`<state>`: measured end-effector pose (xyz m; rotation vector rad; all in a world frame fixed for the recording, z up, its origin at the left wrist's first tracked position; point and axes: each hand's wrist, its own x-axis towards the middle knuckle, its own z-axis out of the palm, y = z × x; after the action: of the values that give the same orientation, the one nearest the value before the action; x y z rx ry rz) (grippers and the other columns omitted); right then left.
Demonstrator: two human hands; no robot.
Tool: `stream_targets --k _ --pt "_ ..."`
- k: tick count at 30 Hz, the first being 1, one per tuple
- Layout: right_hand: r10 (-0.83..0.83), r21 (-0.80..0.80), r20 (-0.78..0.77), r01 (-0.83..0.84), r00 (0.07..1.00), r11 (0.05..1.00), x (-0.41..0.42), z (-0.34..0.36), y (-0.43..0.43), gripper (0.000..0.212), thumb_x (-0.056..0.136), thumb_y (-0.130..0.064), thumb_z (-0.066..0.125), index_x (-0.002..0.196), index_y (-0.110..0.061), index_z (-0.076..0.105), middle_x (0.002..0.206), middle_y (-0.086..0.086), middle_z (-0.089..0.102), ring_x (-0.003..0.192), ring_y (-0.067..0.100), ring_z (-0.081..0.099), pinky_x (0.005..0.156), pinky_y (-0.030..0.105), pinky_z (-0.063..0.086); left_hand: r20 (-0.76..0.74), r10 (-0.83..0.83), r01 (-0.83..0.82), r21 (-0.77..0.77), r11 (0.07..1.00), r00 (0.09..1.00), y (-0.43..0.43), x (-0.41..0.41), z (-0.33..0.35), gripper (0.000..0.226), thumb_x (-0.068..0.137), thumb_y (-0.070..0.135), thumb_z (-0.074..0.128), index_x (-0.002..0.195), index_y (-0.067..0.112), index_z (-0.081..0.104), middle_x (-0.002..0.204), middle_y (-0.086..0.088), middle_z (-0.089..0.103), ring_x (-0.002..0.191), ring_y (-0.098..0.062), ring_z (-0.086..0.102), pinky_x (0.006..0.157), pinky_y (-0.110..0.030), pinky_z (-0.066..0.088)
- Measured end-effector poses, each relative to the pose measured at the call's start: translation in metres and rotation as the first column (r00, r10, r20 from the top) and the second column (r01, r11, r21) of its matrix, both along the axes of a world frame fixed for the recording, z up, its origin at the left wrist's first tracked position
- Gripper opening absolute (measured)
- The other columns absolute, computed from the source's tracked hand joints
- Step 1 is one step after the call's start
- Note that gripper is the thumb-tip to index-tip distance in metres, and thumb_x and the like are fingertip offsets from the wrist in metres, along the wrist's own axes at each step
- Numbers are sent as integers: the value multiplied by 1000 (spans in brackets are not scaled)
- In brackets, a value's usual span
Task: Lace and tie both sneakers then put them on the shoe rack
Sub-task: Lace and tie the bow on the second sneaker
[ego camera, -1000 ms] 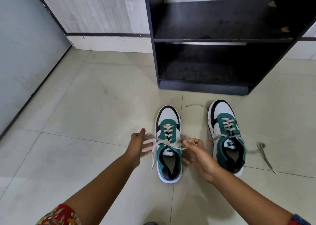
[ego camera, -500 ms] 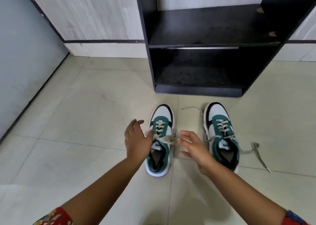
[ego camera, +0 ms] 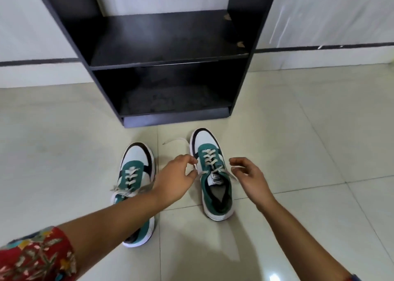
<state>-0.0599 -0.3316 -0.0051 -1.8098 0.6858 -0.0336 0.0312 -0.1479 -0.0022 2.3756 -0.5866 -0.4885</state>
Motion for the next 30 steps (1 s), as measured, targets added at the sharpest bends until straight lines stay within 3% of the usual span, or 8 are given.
stream_targets --k 5,7,13,16,19,26,28,30 --pt "62 -144 2 -61 998 988 -1 -26 8 25 89 -3 50 105 -15 64 101 -9 60 84 0 60 77 5 44 -8 4 -4 -70 998 1000 -12 -8 -25 7 87 20 56 92 25 58 112 3 60 108 -17 54 91 -30 43" --pt "55 -192 8 -52 998 980 -1 -29 9 14 89 -8 54 95 -15 64 92 -14 58 80 3 61 78 17 48 49 -2 6 -86 996 999 -11 -11 -30 9 87 16 55 84 24 54 111 3 60 107 -16 53 94 -30 41" --pt "149 -203 -19 -149 989 968 0 -21 3 24 91 -15 48 77 -35 46 86 -6 62 92 19 58 82 34 44 -16 -7 4 -154 988 1000 -2 -5 -23 9 92 25 50 100 21 47 97 7 65 92 -7 59 76 -23 43" --pt "207 -253 -51 -213 977 944 2 -19 4 6 89 -24 54 84 -28 54 81 -9 63 85 15 58 71 27 43 -7 -27 26 -148 989 1000 -7 -5 -24 5 89 20 56 93 18 54 85 11 58 84 -9 56 67 -16 38" --pt "278 -357 -94 -293 956 887 5 -17 0 23 88 -32 57 74 -13 54 68 -2 57 68 17 52 60 29 36 46 -41 48 -140 989 998 -6 -4 -23 8 91 14 52 86 19 49 83 11 51 81 -12 52 69 -20 36" --pt "382 -318 -237 -443 893 838 9 -12 -10 35 88 -49 48 83 -15 53 80 4 65 77 23 59 71 37 46 -81 -74 70 -51 996 994 -7 6 -10 16 94 35 43 98 20 47 74 0 63 68 -15 57 60 -28 39" --pt "415 -412 -292 -504 862 759 17 -14 -4 41 85 -55 48 78 -15 50 71 -1 59 68 20 54 66 37 43 40 -161 158 72 985 986 -17 7 -10 29 93 45 40 86 18 49 68 3 58 66 -19 55 58 -31 37" --pt "423 -275 -245 -481 872 832 22 -20 -3 39 86 -48 52 67 -15 48 60 -3 48 60 16 46 63 35 37 -9 -122 123 29 992 992 -20 9 -15 35 91 43 47 64 22 39 57 4 48 57 -19 46 57 -32 33"
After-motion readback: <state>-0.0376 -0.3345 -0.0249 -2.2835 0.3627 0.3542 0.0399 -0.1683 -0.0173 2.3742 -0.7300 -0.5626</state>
